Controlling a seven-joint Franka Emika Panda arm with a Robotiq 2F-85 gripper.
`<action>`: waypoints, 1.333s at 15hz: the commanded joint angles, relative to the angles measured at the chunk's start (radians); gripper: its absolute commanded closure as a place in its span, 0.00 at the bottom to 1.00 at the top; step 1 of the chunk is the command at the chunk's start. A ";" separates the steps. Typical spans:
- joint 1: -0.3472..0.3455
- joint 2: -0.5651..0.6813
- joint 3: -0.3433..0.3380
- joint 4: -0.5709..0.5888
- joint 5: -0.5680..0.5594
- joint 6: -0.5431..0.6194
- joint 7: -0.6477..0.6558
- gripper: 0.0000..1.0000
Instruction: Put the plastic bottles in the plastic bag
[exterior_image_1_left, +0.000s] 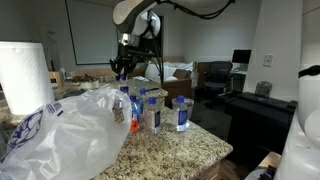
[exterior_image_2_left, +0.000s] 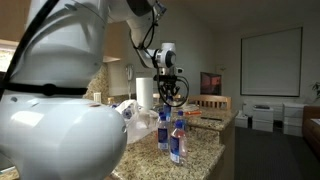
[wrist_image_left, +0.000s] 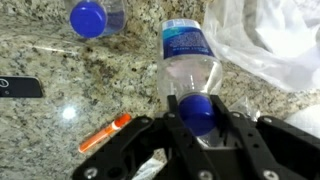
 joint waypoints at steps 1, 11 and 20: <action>-0.064 -0.144 0.002 -0.118 0.175 0.072 -0.181 0.89; -0.033 -0.005 0.034 -0.038 0.638 -0.111 -0.550 0.90; 0.002 0.430 0.134 0.246 0.643 -0.286 -0.463 0.90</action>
